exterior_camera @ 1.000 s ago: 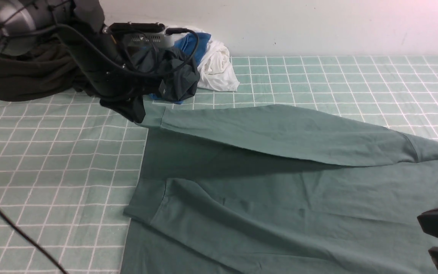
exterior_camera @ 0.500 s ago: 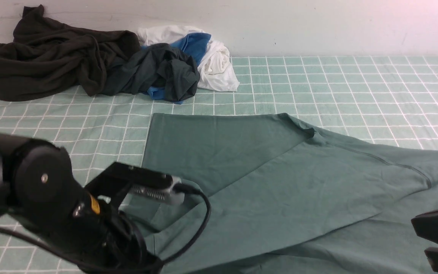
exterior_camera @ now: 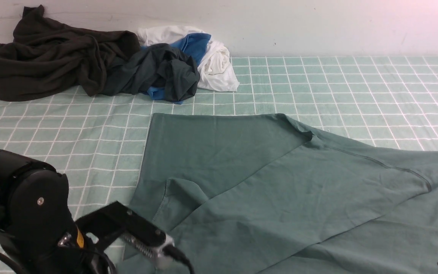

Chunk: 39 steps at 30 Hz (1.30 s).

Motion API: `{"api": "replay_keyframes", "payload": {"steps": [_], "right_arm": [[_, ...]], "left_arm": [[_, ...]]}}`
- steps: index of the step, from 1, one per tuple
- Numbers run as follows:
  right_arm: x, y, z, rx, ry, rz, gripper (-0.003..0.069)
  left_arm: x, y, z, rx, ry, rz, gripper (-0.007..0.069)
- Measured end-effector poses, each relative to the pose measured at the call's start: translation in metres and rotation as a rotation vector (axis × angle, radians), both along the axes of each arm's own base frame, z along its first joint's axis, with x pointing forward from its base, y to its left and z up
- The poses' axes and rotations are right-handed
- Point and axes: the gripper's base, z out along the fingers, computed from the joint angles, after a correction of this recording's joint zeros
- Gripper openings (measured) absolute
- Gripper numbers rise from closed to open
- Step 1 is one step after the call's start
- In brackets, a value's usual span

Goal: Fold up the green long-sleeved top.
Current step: Use the left arm to drag and drop the cuff onto the cuff closest to the left arm, then use both arms simultaneously to clamp the lower edge of the clothing fabric

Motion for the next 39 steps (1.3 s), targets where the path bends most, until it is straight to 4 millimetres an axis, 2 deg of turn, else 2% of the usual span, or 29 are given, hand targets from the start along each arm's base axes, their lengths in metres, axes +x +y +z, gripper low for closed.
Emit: {"api": "replay_keyframes", "payload": {"steps": [4,8,11,18,26,31,39], "right_arm": [[-0.007,0.000,0.004,0.027,-0.015,0.007,-0.0014],[-0.009,0.000,0.005,0.027,-0.026,0.025,-0.0014],[-0.009,0.001,0.005,0.030,-0.024,0.031,-0.0014],[-0.010,0.002,0.005,0.040,-0.026,0.048,-0.0014],[-0.010,0.002,0.005,0.040,-0.026,0.049,-0.0014],[-0.010,0.002,0.005,0.040,-0.026,0.049,-0.0014],[-0.010,0.002,0.005,0.040,-0.026,0.049,-0.0014]], "left_arm": [[-0.024,-0.016,-0.011,-0.007,0.024,-0.223,0.0406],[-0.049,-0.034,-0.028,-0.040,-0.051,-0.481,0.0406],[-0.054,-0.040,-0.036,-0.040,-0.147,-0.599,0.0406],[-0.044,-0.036,-0.039,0.027,-0.269,-0.666,0.0406],[-0.047,-0.035,-0.040,0.026,-0.245,-0.687,0.0406],[-0.051,-0.029,-0.052,0.042,-0.220,-0.733,0.0406],[-0.044,-0.031,-0.060,0.067,-0.271,-0.718,0.0406]]}}
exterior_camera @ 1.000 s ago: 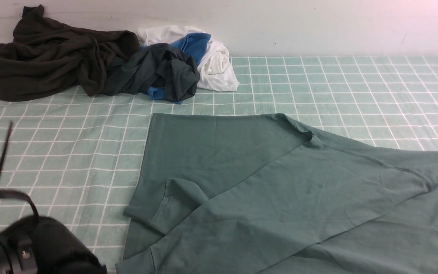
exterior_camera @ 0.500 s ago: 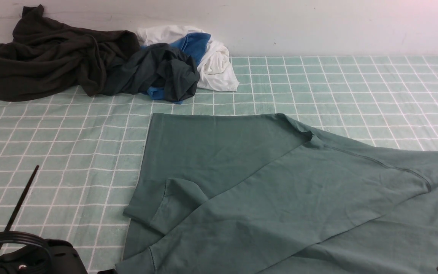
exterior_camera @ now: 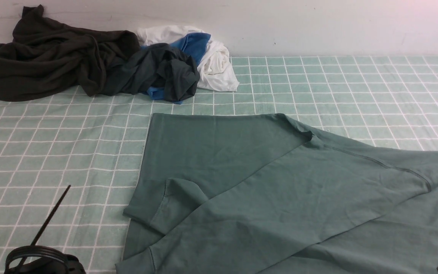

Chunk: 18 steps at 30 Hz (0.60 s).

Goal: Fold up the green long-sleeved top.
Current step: Use both arms simultaneously to clamp the lower edge of the clothing fabric

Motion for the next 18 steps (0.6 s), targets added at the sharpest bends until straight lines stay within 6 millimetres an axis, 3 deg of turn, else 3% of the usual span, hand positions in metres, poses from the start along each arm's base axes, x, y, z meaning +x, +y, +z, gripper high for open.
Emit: {"api": "replay_keyframes", "payload": {"steps": [6,12,18], "right_arm": [[0.000,0.000,0.000,0.000,0.000,0.000,-0.0014],[0.000,0.000,0.000,0.000,0.000,0.000,-0.0014],[0.000,0.000,0.000,0.000,0.000,0.000,-0.0014]], "left_arm": [[0.002,-0.003,0.001,-0.003,0.002,0.033,0.0370],[0.010,-0.012,0.011,-0.038,-0.007,0.170,0.0195],[0.013,-0.014,0.015,-0.036,-0.009,0.200,0.0029]]}}
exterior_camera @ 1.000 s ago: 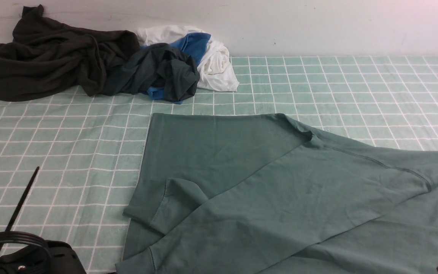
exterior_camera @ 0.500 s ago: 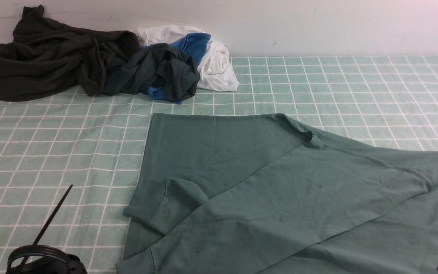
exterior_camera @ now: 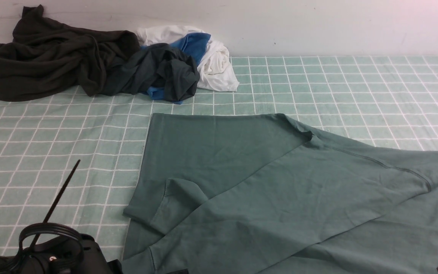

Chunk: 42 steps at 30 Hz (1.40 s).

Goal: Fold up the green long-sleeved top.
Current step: Use both arms simultaneously to clamp the lower edge of the clothing fabric

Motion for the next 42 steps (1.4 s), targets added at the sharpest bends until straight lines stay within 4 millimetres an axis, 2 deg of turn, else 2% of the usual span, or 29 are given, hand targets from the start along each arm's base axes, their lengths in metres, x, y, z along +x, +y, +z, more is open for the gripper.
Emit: {"api": "replay_keyframes", "payload": {"steps": [7,10,11,15,16,20,24,25,27,28,30,35,42], "right_arm": [[-0.001,0.001,0.000,-0.004,-0.003,0.019,-0.0014],[-0.004,0.008,0.000,-0.032,-0.029,0.141,-0.0014],[-0.004,0.008,0.000,-0.032,-0.029,0.145,-0.0014],[-0.011,0.018,-0.002,-0.105,-0.086,0.373,-0.0011],[-0.011,0.018,-0.002,-0.107,-0.087,0.383,-0.0010],[-0.010,0.027,-0.026,-0.237,-0.041,0.553,0.0057],[-0.010,0.034,-0.068,-0.369,0.103,0.688,0.0212],[-0.010,0.034,-0.071,-0.378,0.115,0.696,0.0221],[-0.009,0.041,-0.091,-0.421,0.138,0.766,0.0324],[-0.010,0.041,-0.094,-0.427,0.140,0.775,0.0340],[-0.006,0.050,-0.111,-0.452,0.116,0.820,0.0409],[0.004,0.060,-0.142,-0.502,0.079,0.873,0.0441],[0.015,0.067,-0.159,-0.541,0.062,0.907,0.0390]], "left_arm": [[-0.004,0.005,0.001,0.068,0.048,0.022,0.0016],[-0.010,0.014,0.007,0.134,0.095,0.087,0.0016],[-0.010,0.015,0.007,0.141,0.099,0.087,0.0016],[-0.023,0.033,0.019,0.216,0.135,0.108,0.0017],[-0.023,0.034,0.019,0.217,0.135,0.108,0.0017],[-0.030,0.044,0.024,0.221,0.118,0.102,0.0017],[-0.032,0.046,0.026,0.207,0.107,0.101,0.0017],[-0.032,0.046,0.026,0.207,0.107,0.101,0.0017],[-0.031,0.046,0.027,0.203,0.104,0.101,0.0017],[-0.031,0.046,0.027,0.203,0.104,0.101,0.0017],[-0.031,0.046,0.026,0.196,0.100,0.100,0.0017],[-0.029,0.042,0.026,0.154,0.073,0.095,0.0017],[-0.027,0.040,0.026,0.136,0.062,0.093,0.0020]]}}
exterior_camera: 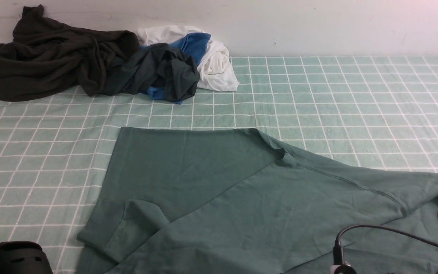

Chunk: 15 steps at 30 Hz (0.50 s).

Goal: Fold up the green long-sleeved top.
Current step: Use both arms simultaneously to clamp the lower edge of the clothing fabric

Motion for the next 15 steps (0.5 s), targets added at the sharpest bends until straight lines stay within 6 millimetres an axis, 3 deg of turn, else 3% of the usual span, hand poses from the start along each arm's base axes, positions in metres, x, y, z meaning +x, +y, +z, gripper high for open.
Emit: {"api": "replay_keyframes", "payload": {"steps": [4,8,13,15], "right_arm": [[0.0008,0.0008,-0.0033,-0.011,0.009,0.003,0.0349],[0.0005,0.0006,-0.0035,-0.015,0.012,0.004,0.0261],[0.0022,-0.0003,-0.0004,-0.016,-0.026,0.035,0.0069],[0.0022,-0.0009,0.0022,-0.010,-0.041,0.041,0.0039]], "left_arm": [[0.0000,0.0000,0.0000,0.000,0.000,0.000,0.0020],[0.0000,0.0000,0.0000,0.000,0.000,0.000,0.0020],[0.0000,0.0000,0.0000,-0.003,-0.003,0.037,0.0020],[-0.0001,0.0001,0.0000,-0.003,-0.003,0.050,0.0020]]}}
